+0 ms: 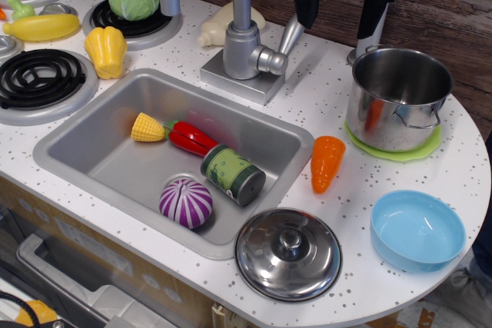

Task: Put lid on pot or pan

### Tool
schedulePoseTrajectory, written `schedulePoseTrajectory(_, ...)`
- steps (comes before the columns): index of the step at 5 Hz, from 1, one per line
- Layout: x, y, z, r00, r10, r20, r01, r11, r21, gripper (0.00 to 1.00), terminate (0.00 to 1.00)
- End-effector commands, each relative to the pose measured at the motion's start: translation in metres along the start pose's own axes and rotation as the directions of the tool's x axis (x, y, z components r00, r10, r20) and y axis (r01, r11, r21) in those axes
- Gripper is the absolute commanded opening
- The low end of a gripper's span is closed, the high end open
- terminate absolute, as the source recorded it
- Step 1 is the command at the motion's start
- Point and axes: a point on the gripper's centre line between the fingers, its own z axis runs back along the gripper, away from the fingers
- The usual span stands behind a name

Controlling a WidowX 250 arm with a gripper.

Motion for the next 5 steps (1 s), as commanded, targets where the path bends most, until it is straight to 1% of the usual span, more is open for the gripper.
schedulePoseTrajectory(1,0.0,0.0,0.0,1.0,0.0,0.0,0.0,1.0,0.0,1.0,0.0)
schedulePoseTrajectory(2,-0.033,-0.014,0.012,1.0,0.021,-0.004,-0.021,1.0,0.022,1.0,0.0)
schedulePoseTrajectory(3,-0.071,-0.021,0.003,0.999,0.049,-0.003,-0.049,0.998,-0.03,1.0,0.0)
schedulePoseTrajectory(4,-0.095,-0.03,-0.006,0.999,0.046,0.001,-0.046,0.999,-0.027,1.0,0.0)
schedulePoseTrajectory(5,-0.12,-0.032,-0.02,1.0,-0.003,0.017,0.004,1.0,-0.019,1.0,0.0)
